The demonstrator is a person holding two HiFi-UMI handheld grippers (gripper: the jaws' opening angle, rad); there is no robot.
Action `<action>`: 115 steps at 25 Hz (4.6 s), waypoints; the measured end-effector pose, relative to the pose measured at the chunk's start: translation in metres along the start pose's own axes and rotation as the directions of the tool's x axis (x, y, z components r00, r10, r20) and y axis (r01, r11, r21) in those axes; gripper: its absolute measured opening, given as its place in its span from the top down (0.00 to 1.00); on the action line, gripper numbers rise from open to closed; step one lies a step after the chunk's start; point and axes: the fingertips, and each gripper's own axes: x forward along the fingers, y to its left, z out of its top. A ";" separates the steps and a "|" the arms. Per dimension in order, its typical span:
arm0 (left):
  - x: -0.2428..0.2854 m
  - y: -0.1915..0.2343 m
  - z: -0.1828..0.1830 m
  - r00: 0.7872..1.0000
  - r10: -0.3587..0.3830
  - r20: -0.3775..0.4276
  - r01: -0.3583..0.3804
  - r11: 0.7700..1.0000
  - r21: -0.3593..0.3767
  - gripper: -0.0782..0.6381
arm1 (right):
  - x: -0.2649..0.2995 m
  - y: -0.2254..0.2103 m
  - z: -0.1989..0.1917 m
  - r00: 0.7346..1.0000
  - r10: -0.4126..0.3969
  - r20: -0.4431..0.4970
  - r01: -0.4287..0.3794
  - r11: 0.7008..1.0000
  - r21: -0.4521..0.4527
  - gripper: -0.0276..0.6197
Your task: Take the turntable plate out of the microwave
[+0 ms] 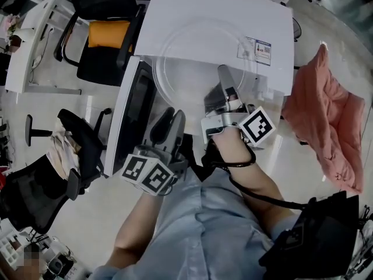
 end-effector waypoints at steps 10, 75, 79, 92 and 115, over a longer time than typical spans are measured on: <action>-0.004 0.021 -0.010 1.000 -0.020 -0.004 0.018 0.960 -0.279 0.73 | 0.000 0.000 0.000 1.000 0.000 0.005 0.000 1.000 0.003 0.91; 0.084 0.020 0.041 0.991 -0.135 -0.019 0.125 0.957 -0.263 0.74 | -0.004 0.010 -0.009 0.958 -0.053 -0.281 0.043 0.998 -0.043 0.77; 0.069 0.010 0.034 0.994 -0.094 -0.049 0.091 0.994 -0.056 0.70 | -0.013 0.013 -0.020 0.941 -0.068 -0.332 0.038 0.995 -0.095 0.68; 0.043 -0.018 0.020 0.990 0.042 -0.137 0.009 0.936 0.353 0.88 | -0.053 0.012 -0.045 0.755 -0.390 -0.528 0.059 0.842 -0.537 0.96; 0.115 -0.035 0.034 0.970 -0.033 -0.241 0.117 0.933 0.341 0.88 | -0.004 0.008 -0.032 0.699 -0.477 -0.533 0.085 0.795 -0.601 0.96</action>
